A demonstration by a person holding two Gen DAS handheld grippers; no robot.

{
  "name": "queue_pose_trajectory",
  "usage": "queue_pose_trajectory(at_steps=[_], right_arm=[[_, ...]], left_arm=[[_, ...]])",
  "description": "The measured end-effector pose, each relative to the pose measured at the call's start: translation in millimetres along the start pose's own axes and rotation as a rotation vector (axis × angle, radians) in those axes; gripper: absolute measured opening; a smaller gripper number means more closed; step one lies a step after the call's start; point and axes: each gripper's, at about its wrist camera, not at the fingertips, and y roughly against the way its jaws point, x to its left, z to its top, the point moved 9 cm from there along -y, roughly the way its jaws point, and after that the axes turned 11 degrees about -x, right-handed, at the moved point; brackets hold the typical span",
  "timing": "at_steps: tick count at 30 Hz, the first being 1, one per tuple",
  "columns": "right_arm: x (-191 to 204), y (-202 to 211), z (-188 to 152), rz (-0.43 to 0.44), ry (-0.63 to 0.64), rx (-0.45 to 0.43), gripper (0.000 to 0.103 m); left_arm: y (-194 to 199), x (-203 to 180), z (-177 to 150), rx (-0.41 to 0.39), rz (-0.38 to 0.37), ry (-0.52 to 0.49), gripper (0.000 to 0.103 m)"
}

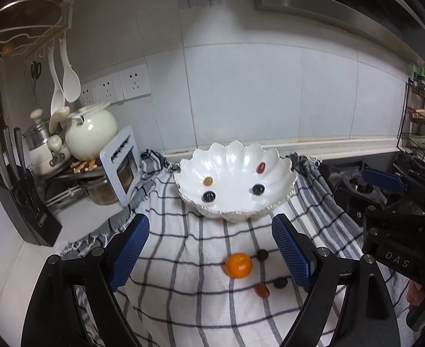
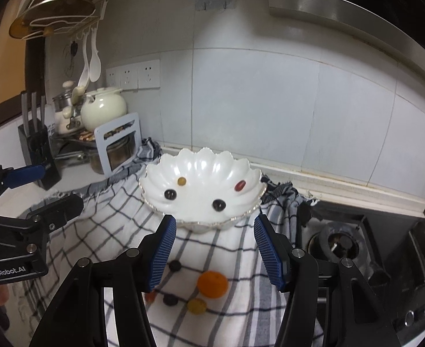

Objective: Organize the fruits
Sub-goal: 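Withdraw both open grippers from the bowl toward the remaining fruits, then grasp a mandarin with the left gripper while the right gripper grasps another mandarin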

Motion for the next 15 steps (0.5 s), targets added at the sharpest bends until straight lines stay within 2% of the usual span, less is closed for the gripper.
queue_pose_trajectory(at_steps=[15], right_arm=[[5.7, 4.6, -40.3, 0.017, 0.008, 0.072, 0.057]], left_arm=[[-1.9, -4.7, -54.6, 0.116, -0.024, 0.044, 0.088]])
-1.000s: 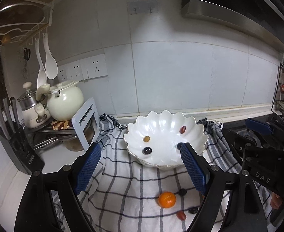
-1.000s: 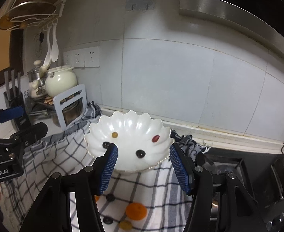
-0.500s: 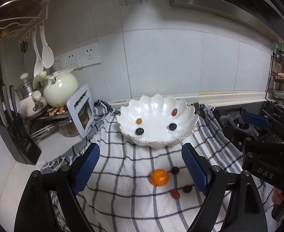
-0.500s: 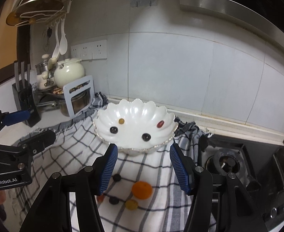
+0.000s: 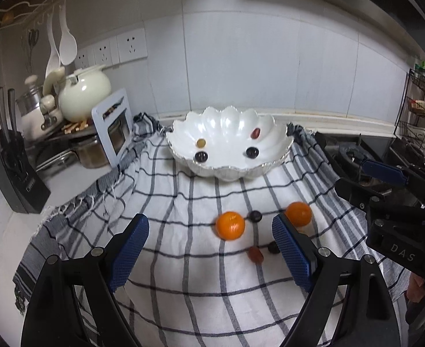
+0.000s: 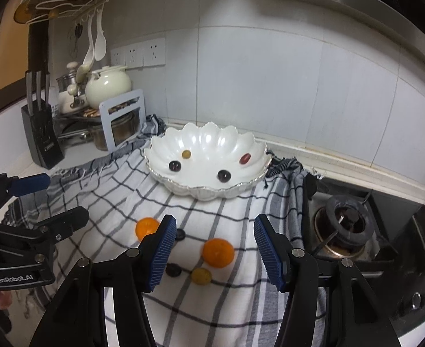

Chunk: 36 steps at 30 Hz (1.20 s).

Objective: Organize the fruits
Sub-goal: 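Grasp a mandarin with the left gripper while the right gripper grasps another mandarin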

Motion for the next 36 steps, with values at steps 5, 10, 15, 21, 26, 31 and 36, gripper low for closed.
queue_pose_trajectory(at_steps=[5, 10, 15, 21, 26, 31, 36], right_arm=[[-0.3, -7.8, -16.1, 0.005, -0.004, 0.042, 0.057], [-3.4, -20.4, -34.0, 0.016, -0.037, 0.097, 0.057], [-6.9, -34.7, -47.0, 0.031, -0.069, 0.146, 0.057], [-9.6, -55.0, -59.8, 0.041, -0.092, 0.197, 0.057], [-13.6, -71.4, -67.5, 0.041, -0.104, 0.229, 0.057], [-17.3, -87.2, -76.1, 0.041, -0.118, 0.262, 0.057], [-16.7, -98.7, -82.9, 0.052, -0.132, 0.29, 0.057]], left_arm=[[-8.2, -2.0, -15.0, 0.04, -0.006, 0.0, 0.088], [-20.0, -5.4, -23.6, 0.071, -0.023, 0.0, 0.088], [-37.9, -9.6, -30.0, 0.105, -0.034, -0.005, 0.088], [-63.1, -13.4, -37.0, 0.147, -0.058, 0.007, 0.087], [-81.8, -17.5, -42.9, 0.18, -0.079, 0.018, 0.087], [-101.9, -21.0, -48.5, 0.214, -0.093, 0.021, 0.084], [-118.0, -22.6, -53.7, 0.241, -0.107, 0.035, 0.081]])
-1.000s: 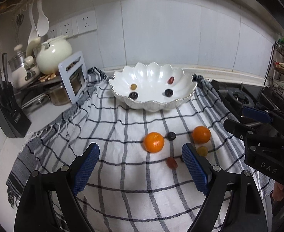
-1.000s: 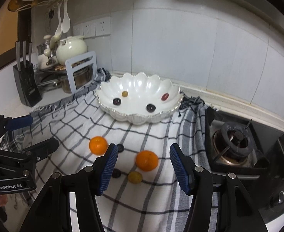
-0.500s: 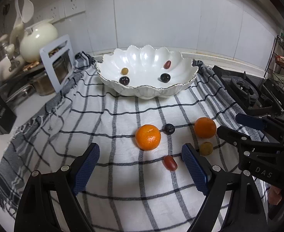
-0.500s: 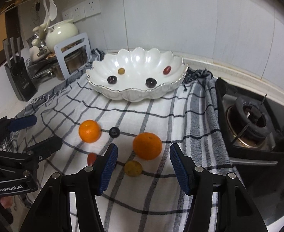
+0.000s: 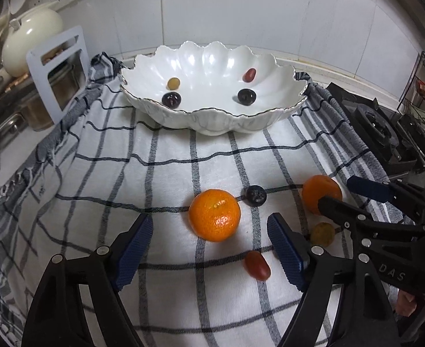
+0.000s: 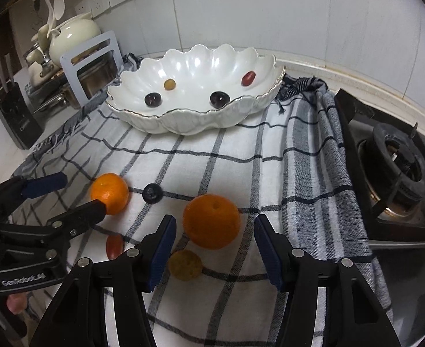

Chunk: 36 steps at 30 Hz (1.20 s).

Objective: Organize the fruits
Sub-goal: 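Grasp a mandarin with the left gripper while the right gripper grasps another mandarin, then lift and carry both held mandarins over the white bowl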

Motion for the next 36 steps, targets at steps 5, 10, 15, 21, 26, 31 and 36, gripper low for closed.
queue_pose_trajectory(at_steps=[5, 10, 15, 21, 26, 31, 36], right_arm=[[0.4, -8.4, -2.1, 0.006, -0.002, 0.017, 0.057], [-1.6, -15.9, -2.9, 0.017, -0.027, 0.031, 0.057], [3.4, -19.8, -2.5, 0.038, -0.023, 0.039, 0.049], [5.0, -21.8, -1.2, 0.036, -0.014, 0.036, 0.048], [5.8, -21.3, -0.8, 0.027, 0.006, 0.028, 0.046], [5.6, -19.5, 0.2, 0.024, -0.006, 0.02, 0.046], [3.0, -10.1, 4.9, 0.015, -0.008, -0.009, 0.046]], left_arm=[[-14.2, -3.5, -1.0, 0.021, -0.019, 0.005, 0.076], [-27.8, -5.1, -2.7, 0.042, -0.025, 0.006, 0.069], [-37.7, -6.3, -5.3, 0.065, -0.027, 0.006, 0.057], [-41.1, -3.7, -5.6, 0.061, -0.005, -0.001, 0.044], [-41.6, -3.7, -5.7, 0.056, -0.003, -0.003, 0.043], [-35.0, -4.2, -2.3, 0.036, 0.0, -0.009, 0.042], [-21.1, -3.3, 4.7, 0.001, 0.008, -0.011, 0.042]])
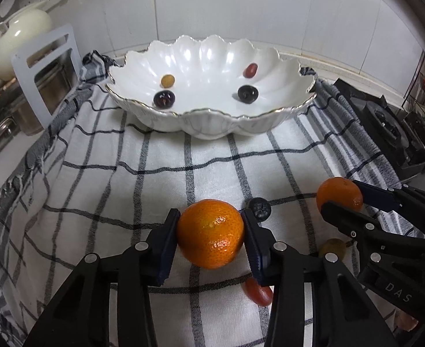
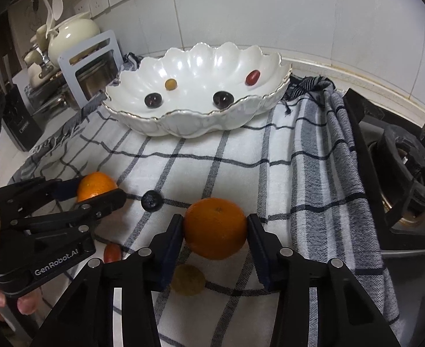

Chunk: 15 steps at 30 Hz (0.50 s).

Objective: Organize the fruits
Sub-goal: 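Lift and carry both held mandarins over the white bowl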

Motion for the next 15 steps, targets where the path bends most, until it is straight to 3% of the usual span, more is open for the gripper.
queue_pose_trajectory(at_steps=[15], right_arm=[[9.4, 51.7, 45.7, -0.009, 0.026, -0.165, 0.046]], left_arm=[[52.4, -1.3, 37.6, -0.136, -0.014, 0.015, 0.042]])
